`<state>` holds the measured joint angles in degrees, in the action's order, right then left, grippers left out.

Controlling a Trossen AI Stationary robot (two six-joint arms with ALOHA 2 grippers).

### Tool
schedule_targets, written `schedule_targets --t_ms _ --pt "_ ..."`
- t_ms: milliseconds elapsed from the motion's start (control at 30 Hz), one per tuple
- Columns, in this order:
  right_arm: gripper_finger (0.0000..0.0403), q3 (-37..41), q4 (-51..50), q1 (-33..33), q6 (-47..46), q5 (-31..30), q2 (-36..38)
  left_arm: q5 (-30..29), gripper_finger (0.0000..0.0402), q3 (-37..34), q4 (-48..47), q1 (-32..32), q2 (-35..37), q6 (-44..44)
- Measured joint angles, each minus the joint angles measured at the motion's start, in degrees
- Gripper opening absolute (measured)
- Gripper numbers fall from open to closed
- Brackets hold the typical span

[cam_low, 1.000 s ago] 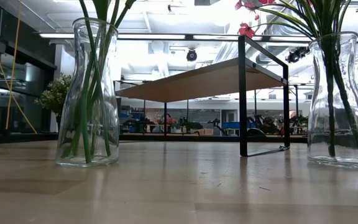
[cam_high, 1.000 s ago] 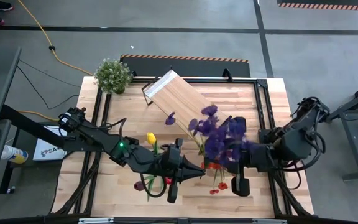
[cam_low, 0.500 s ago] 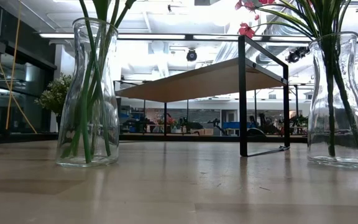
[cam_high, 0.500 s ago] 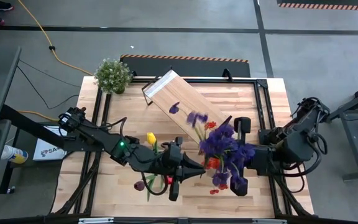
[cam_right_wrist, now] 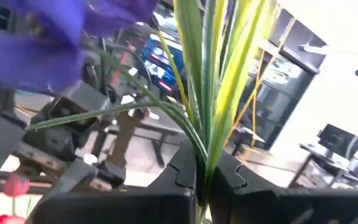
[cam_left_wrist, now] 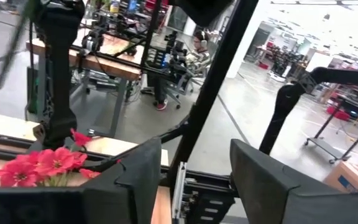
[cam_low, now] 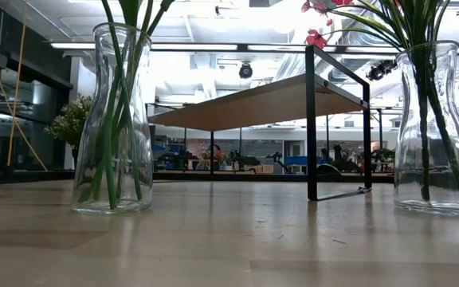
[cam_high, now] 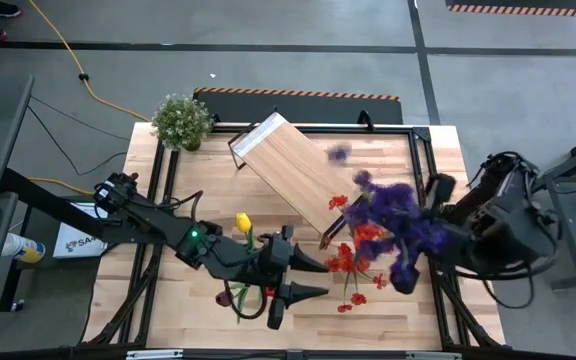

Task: Pick and place flowers into a vace then onto a shelf
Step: Put the blue flowers into the right transparent vase

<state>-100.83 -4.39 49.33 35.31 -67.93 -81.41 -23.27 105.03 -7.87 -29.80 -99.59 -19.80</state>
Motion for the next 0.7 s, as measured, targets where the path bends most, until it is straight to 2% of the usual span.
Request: schedule_targets --t_ms 367,533,700 --pt "0.0003 0.5 -1.7 11.0 0.3 -21.9 0.6 -0.5 0.0216 0.0 0.0 0.1 0.1 -0.2" --pt "0.0002 0.5 -6.7 17.1 -9.1 -22.0 0.5 -0.6 0.0209 0.0 0.0 0.1 0.1 -0.2" --pt "0.0002 0.5 -18.2 21.2 -23.5 -22.0 0.5 -0.4 0.0211 0.0 0.0 0.1 0.1 -0.2"
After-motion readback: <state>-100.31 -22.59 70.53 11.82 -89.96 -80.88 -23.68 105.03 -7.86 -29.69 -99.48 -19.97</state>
